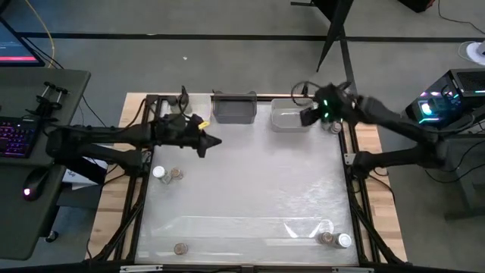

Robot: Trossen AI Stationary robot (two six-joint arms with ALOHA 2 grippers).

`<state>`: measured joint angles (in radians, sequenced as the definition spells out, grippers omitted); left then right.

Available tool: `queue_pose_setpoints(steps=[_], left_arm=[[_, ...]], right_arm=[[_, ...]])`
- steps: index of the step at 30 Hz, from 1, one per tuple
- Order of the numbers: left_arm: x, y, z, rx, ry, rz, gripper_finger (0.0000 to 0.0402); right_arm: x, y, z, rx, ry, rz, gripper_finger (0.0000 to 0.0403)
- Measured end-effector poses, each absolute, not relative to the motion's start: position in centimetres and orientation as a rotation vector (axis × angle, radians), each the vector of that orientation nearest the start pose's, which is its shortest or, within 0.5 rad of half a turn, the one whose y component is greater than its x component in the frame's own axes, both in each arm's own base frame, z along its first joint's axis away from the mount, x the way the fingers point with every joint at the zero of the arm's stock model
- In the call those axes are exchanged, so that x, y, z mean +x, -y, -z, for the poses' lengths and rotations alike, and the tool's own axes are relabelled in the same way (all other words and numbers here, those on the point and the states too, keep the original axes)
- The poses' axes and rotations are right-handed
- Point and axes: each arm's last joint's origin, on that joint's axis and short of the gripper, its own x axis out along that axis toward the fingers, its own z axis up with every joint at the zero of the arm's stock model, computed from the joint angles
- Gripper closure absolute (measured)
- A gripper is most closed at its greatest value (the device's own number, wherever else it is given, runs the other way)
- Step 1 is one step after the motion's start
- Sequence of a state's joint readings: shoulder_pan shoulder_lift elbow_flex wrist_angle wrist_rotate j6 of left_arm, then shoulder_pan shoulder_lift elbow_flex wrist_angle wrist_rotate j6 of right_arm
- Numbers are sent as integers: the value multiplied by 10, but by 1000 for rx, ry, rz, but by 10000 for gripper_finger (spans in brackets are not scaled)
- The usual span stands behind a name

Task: Sort spices by type
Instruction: Put the top right white seasoning bottle into the gray bin

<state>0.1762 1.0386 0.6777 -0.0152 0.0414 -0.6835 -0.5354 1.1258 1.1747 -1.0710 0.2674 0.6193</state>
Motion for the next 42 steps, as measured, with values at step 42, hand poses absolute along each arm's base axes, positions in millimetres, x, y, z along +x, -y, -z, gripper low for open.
queue_pose_setpoints(steps=[42], left_arm=[[224,-42,-268,-650,-312,-148,401]], right_arm=[[137,192,-266,1147,-995,1797,123]])
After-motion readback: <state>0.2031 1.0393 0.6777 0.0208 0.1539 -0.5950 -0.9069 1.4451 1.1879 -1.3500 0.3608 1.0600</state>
